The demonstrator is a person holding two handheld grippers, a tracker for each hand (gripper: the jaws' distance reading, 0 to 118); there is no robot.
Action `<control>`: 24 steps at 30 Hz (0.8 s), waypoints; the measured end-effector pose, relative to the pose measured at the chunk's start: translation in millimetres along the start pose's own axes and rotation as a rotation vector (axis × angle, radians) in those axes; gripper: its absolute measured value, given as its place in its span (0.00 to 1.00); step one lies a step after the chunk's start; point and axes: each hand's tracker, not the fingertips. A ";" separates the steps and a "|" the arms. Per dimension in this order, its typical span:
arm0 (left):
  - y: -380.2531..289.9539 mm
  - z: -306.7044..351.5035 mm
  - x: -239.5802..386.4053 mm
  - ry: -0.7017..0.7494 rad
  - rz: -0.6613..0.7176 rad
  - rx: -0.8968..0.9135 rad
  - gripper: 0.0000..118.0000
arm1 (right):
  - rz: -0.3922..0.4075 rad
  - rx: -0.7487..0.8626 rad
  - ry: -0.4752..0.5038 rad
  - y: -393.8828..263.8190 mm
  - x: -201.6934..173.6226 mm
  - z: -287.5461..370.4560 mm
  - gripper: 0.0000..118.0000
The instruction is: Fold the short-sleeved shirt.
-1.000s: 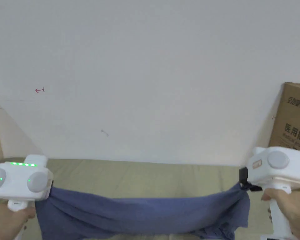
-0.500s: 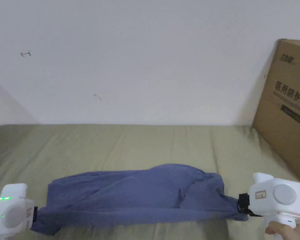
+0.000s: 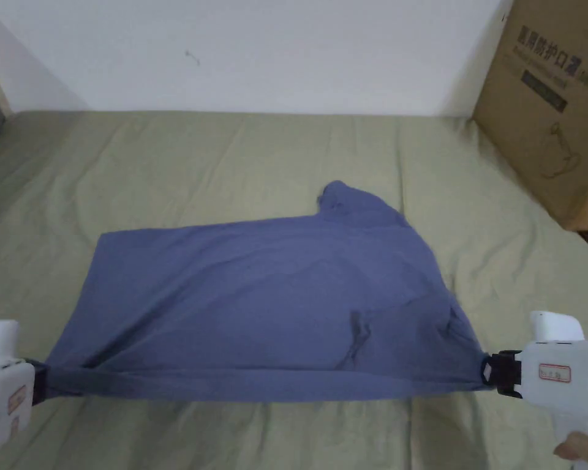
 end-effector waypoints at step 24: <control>-76.9 68.3 -28.7 -0.040 0.114 0.021 0.85 | 0.125 -0.002 -0.029 -72.8 -6.3 70.0 0.59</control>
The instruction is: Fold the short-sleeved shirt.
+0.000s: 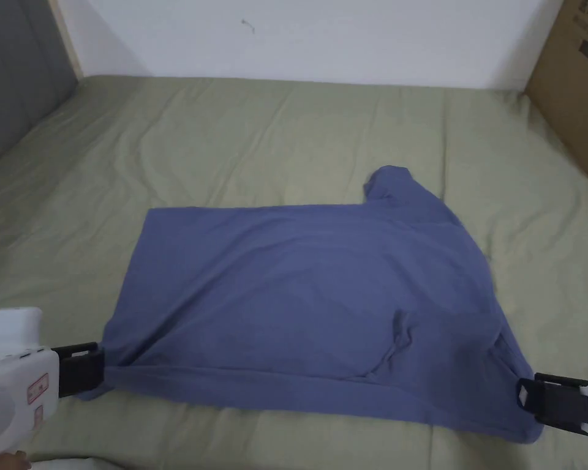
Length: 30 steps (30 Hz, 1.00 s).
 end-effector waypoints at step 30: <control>-0.5 -75.8 -27.9 -0.184 0.148 -0.143 0.00 | 0.071 -0.084 0.078 -17.8 -34.4 -41.9 0.00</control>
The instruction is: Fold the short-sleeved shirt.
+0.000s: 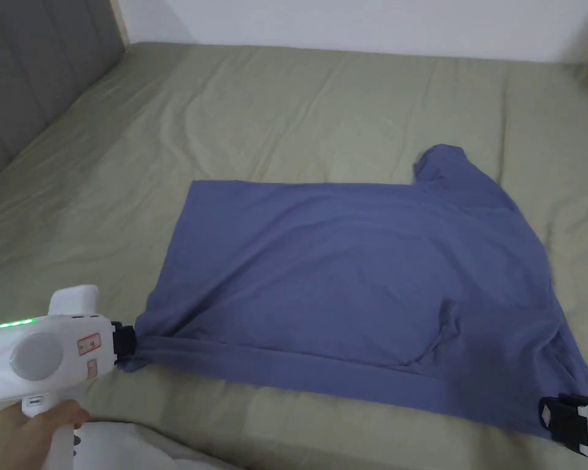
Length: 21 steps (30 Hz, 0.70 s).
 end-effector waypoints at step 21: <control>-11.4 21.0 12.5 0.098 -0.079 -0.005 0.00 | -0.050 -0.082 -0.059 -1.2 32.8 -21.5 0.00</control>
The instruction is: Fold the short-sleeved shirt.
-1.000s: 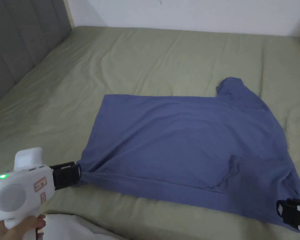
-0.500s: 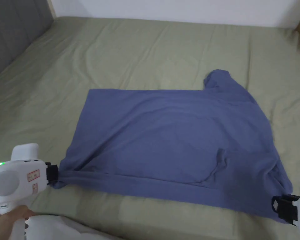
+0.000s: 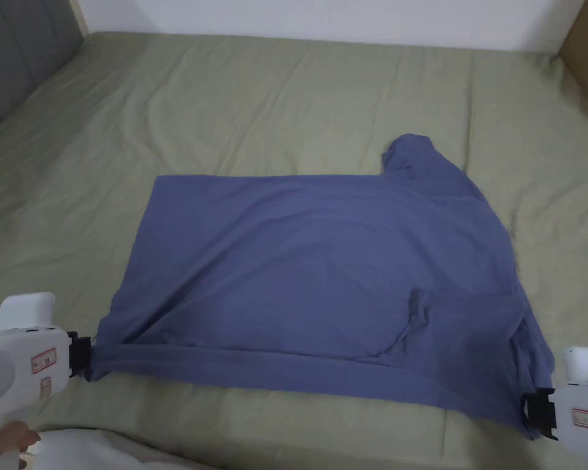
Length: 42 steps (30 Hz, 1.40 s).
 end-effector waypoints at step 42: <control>80.6 -2.8 -1.7 -0.095 0.063 0.064 0.64 | 0.019 0.200 0.020 142.7 -5.4 17.2 0.37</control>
